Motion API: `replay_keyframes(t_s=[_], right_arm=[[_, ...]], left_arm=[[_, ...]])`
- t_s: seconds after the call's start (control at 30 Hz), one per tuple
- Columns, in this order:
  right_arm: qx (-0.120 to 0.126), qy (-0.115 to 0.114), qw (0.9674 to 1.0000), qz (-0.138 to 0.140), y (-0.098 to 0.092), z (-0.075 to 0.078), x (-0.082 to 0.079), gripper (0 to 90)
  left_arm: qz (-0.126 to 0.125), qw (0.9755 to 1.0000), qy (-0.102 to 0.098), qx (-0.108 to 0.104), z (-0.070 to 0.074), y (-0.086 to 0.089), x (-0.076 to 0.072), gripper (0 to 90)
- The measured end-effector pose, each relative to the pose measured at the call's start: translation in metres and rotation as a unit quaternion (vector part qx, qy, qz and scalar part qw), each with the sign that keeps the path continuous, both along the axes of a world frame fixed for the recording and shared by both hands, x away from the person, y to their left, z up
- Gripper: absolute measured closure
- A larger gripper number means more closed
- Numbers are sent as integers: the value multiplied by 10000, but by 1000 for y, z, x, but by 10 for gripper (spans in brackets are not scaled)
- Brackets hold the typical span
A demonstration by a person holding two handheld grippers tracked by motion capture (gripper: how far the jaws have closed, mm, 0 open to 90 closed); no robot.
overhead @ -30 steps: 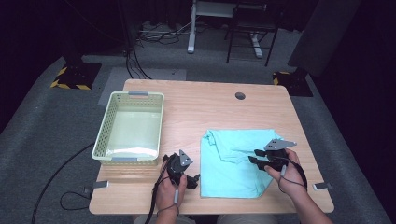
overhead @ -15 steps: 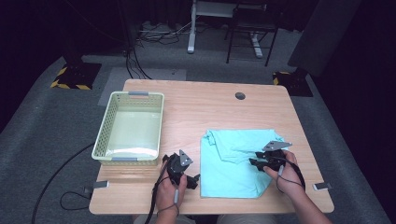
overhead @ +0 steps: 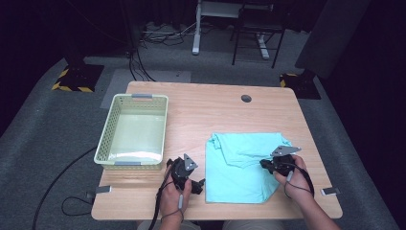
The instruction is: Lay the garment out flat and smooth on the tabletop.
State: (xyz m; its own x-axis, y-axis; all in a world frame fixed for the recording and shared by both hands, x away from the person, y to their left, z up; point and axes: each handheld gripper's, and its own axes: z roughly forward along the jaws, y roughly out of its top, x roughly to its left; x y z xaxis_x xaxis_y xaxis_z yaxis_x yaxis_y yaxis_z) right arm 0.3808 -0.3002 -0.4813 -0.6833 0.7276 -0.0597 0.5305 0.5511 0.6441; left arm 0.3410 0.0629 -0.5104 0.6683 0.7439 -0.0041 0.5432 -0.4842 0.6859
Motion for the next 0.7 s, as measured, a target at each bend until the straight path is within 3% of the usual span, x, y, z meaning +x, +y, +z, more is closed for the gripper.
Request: replay_keyframes(t_s=[0.37,0.7], right_arm=[[218,-260,9994,-61,-19,25,-21,862],[274,-394,9988,-92,-36,42,-45,857]], left_arm=[[8,10000,-2,-1,0,0,0,1],[8,10000,-1,-1,0,0,0,1]])
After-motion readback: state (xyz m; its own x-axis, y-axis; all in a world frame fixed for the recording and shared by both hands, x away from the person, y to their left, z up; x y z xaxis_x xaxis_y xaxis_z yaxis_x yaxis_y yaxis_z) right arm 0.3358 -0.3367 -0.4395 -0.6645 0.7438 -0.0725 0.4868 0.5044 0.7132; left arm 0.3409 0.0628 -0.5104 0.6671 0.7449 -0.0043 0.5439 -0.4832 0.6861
